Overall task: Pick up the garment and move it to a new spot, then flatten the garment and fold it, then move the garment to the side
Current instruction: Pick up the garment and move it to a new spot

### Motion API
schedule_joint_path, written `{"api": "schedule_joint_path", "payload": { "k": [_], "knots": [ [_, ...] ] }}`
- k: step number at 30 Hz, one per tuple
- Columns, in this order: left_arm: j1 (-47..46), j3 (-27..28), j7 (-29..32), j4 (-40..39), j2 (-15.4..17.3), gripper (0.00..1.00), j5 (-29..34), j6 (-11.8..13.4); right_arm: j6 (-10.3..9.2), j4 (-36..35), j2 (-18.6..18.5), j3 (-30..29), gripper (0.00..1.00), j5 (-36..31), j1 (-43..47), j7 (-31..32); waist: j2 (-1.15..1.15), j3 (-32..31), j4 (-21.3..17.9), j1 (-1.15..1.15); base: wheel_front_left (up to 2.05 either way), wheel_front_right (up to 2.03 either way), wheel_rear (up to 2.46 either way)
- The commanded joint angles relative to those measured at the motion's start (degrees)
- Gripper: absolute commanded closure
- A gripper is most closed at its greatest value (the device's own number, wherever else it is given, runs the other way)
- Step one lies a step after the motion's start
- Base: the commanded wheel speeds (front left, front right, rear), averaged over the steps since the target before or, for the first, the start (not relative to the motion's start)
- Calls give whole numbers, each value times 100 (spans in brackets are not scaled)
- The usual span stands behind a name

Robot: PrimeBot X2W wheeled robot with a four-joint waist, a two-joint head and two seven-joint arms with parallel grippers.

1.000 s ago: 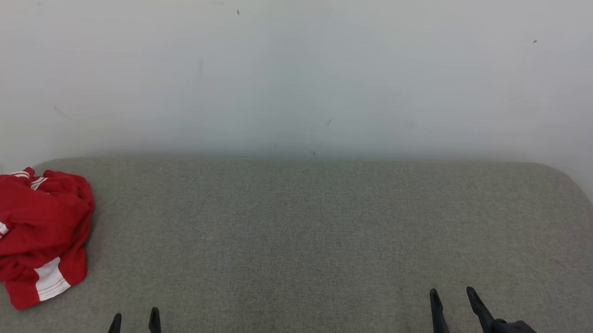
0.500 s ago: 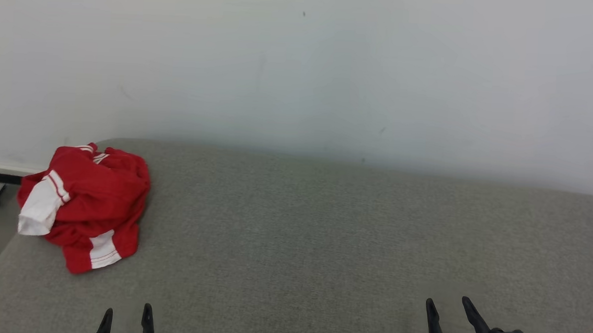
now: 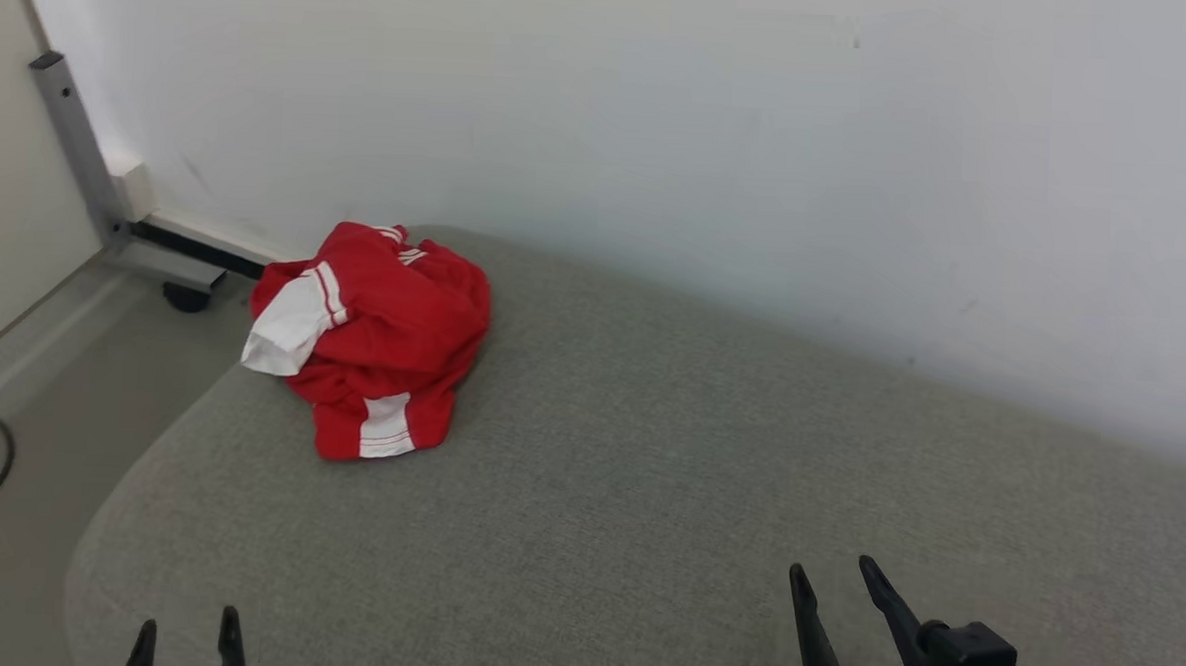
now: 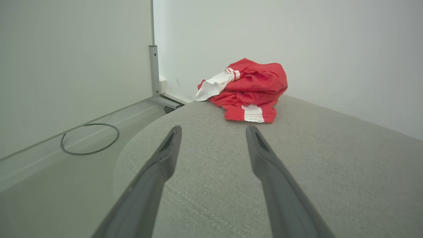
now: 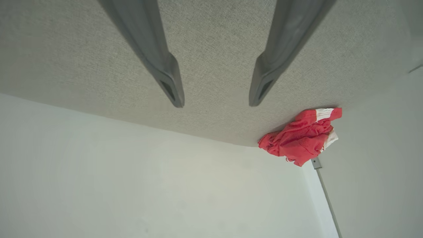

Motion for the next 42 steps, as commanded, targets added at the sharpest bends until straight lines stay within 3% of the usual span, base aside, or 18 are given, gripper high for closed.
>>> {"api": "schedule_joint_path", "payload": {
  "k": [1,12,27,32,37,42],
  "knots": [
    [70,86,-19,-59,12,0,-68,33,-10,73,-9,87,0,43,-103,-21,0,236,397,-1,0,0,0],
    [266,514,-19,-397,-102,0,-154,106,-10,551,-9,509,0,125,-658,-121,0,481,590,-1,0,0,0],
    [204,373,-19,-269,-161,0,-68,-19,-10,850,-9,534,0,205,-686,-248,0,459,566,-1,0,0,0],
    [-552,11,37,176,-35,0,65,-146,-10,778,-9,396,0,71,-544,-245,0,489,574,-1,0,0,0],
    [-1970,-306,414,1116,-1,0,-46,-243,-10,412,-11,192,0,-238,-247,-1,0,765,544,-1,0,0,0],
    [-3396,-279,567,2034,202,0,-279,-297,-11,-426,-102,424,0,-692,-258,530,0,1574,-148,-1,0,0,0]
  ]
}}
